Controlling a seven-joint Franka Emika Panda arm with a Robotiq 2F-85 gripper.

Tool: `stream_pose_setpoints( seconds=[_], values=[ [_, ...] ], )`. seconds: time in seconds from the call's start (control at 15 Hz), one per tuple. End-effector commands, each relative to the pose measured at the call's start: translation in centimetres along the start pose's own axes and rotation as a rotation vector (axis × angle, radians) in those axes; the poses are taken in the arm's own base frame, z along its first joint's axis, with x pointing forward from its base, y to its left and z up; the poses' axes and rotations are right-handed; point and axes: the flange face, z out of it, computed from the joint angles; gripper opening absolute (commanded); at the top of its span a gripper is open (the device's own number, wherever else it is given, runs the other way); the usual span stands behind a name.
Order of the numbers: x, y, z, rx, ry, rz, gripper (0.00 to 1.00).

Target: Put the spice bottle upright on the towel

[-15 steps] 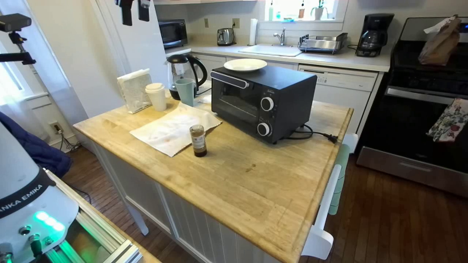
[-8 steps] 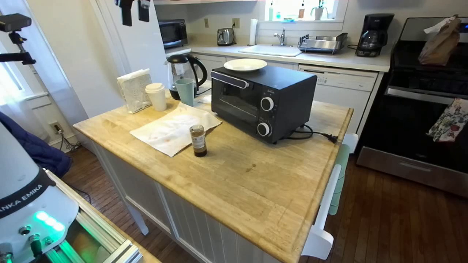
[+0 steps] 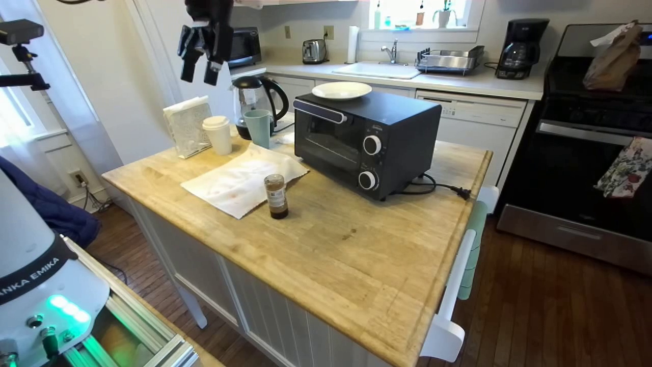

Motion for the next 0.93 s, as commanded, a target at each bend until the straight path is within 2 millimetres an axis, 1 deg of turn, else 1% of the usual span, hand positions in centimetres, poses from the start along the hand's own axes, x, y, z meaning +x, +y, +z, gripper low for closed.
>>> stream_pose_setpoints(
  seconds=[0.0,0.07,0.13,0.27,0.33,0.47,0.53,0.67,0.87],
  values=[
    [4.3,-2.1,2.9,0.051,-0.085,-0.068,1.00],
    [5.1,-2.7,3.7,0.059,-0.093,-0.087,1.00],
    [3.4,-1.8,3.1,0.029,-0.077,-0.048,1.00],
    [4.8,-2.5,4.4,0.031,-0.102,-0.067,1.00],
    [5.1,-2.7,4.6,0.030,-0.108,-0.071,1.00],
    [5.2,-2.7,4.4,0.031,-0.104,-0.073,1.00],
    [5.1,-2.2,4.4,0.016,-0.110,-0.028,1.00],
    [6.0,-0.2,5.2,0.034,-0.092,0.115,1.00],
    [6.8,2.6,6.5,0.110,-0.036,0.246,1.00]
  ],
)
